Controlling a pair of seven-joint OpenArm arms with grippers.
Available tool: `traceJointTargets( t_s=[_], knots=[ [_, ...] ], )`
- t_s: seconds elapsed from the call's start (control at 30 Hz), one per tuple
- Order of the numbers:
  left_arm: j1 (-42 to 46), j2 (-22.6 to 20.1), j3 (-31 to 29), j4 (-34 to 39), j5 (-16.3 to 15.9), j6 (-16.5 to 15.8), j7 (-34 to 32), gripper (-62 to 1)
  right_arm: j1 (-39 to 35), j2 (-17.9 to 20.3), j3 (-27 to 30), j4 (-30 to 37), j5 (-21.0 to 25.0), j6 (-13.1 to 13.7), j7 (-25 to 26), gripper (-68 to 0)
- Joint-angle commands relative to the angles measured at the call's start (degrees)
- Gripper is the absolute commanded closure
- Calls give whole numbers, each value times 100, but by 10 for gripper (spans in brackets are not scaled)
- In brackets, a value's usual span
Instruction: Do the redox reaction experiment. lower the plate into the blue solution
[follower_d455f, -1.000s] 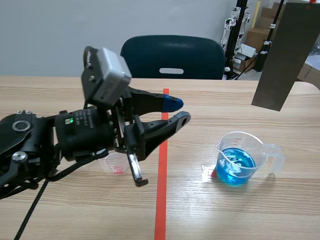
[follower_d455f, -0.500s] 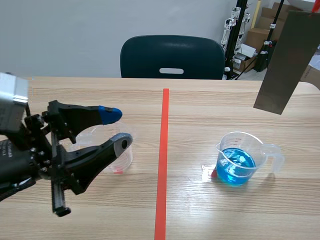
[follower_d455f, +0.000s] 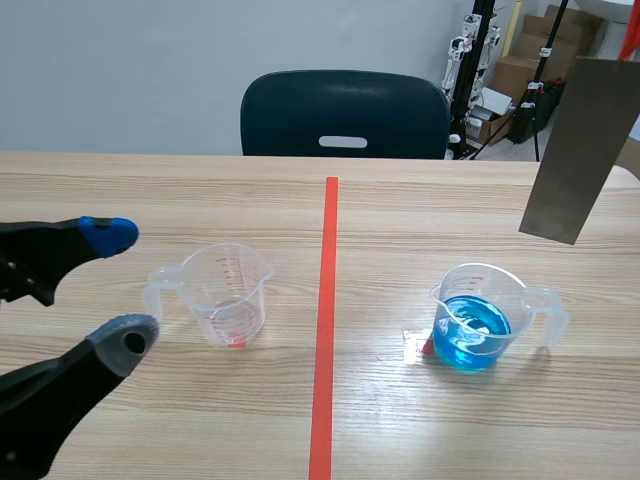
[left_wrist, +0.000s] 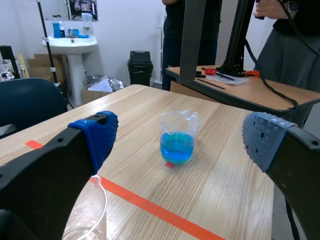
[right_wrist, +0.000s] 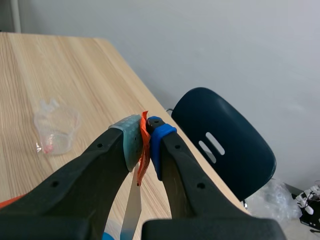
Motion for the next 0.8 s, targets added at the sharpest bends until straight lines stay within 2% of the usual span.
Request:
traceJointTargets(
  t_s=[0.0, 0.13, 0.33, 0.57, 0.77],
  knots=[
    [98, -79, -85, 72, -74, -9, -264, -563, 66, 61, -52, 52, 55, 35, 109, -4],
    [400, -227, -251, 72, -79, -9, -619, -599, 68, -57, -96, 50, 31, 35, 151, -4],
    [726, -323, -387, 72, -76, -9, -890, -603, 68, -321, -133, 50, -527, 35, 446, -4],
    [1064, -492, -479, 72, -74, -9, -1250, -623, 68, -415, -391, 39, -994, 35, 807, -4],
    [1250, -544, -645, 72, -61, -9, -1333, -623, 101, -415, -664, -42, -1113, 35, 1043, -4]
  ],
)
